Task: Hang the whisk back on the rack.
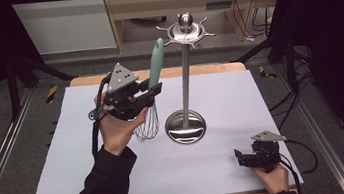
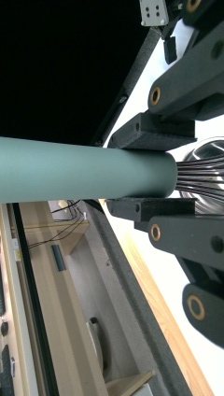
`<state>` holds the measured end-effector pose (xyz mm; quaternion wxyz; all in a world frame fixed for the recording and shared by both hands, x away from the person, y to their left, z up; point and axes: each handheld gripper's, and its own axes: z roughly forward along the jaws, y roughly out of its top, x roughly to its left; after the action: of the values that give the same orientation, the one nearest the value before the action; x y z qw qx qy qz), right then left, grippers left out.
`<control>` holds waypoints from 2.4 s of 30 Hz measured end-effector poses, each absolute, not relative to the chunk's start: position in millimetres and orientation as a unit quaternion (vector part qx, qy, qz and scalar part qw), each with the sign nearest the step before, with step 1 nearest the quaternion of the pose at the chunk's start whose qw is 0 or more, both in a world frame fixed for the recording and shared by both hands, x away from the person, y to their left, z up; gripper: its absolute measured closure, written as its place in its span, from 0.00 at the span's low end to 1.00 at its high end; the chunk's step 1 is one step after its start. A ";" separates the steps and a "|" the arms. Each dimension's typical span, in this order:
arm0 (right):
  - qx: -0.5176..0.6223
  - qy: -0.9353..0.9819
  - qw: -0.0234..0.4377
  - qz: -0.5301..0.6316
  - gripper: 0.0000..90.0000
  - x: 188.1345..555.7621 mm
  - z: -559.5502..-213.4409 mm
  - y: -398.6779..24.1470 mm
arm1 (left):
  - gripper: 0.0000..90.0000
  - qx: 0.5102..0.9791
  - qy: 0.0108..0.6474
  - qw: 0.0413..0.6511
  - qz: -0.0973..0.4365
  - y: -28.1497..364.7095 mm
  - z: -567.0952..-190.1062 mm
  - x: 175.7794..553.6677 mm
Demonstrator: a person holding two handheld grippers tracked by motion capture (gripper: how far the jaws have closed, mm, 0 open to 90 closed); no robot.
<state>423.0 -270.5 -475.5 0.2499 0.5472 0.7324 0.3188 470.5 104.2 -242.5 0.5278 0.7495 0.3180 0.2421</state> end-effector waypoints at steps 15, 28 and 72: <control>0.548 0.732 0.248 0.320 0.10 423.0 -475.3 -270.5 | 0.76 0.758 0.320 0.516 0.239 95.3 -242.9 478.6; 0.546 0.733 0.247 0.322 0.10 424.1 -475.7 -271.4 | 0.76 0.762 0.321 0.510 0.236 81.9 -242.8 488.2; 0.554 0.733 0.242 0.312 0.10 426.3 -479.0 -271.9 | 0.75 0.741 0.306 0.536 0.264 63.7 -263.4 511.4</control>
<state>426.3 -271.9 -479.0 0.2420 0.5542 0.7326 0.3124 511.4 63.7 -263.4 0.5357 0.7413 0.3063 0.2641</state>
